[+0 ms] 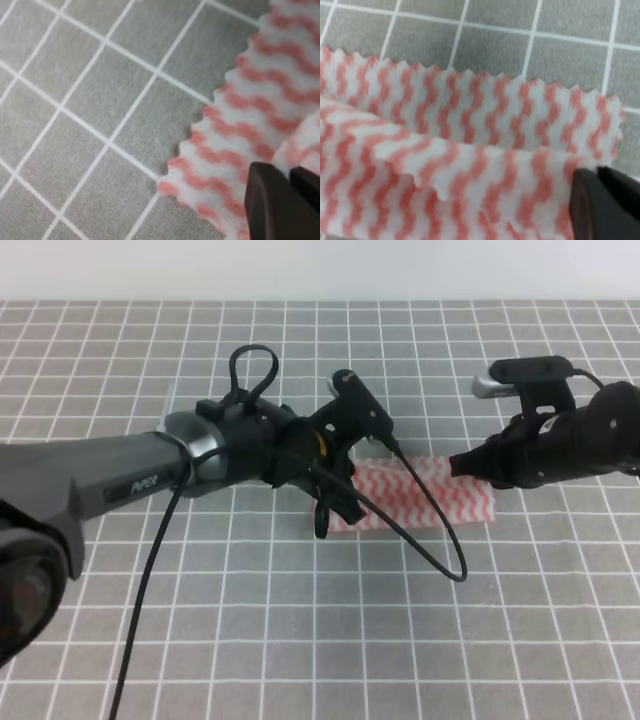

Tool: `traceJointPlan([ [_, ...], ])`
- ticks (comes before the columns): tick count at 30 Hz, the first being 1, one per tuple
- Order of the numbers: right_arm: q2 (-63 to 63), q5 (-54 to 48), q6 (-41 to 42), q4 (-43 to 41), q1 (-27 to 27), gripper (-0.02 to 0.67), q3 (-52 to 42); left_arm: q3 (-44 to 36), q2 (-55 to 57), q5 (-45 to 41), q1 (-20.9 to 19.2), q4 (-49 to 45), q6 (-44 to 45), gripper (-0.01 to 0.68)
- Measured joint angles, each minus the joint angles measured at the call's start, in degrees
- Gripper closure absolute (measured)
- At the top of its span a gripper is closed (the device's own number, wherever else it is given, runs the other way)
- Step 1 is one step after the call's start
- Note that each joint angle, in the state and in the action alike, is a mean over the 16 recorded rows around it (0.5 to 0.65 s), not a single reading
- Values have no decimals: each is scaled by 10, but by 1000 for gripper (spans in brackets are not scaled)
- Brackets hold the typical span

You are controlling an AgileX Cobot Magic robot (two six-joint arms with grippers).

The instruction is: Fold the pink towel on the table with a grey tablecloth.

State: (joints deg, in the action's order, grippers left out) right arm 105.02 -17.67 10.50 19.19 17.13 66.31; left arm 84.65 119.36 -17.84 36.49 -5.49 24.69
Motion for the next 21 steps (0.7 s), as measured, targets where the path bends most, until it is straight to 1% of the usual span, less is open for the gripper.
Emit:
traceJointPlan([
  [21, 15, 32, 1, 2, 0, 664, 0, 2, 20, 29, -6, 7, 0, 675],
])
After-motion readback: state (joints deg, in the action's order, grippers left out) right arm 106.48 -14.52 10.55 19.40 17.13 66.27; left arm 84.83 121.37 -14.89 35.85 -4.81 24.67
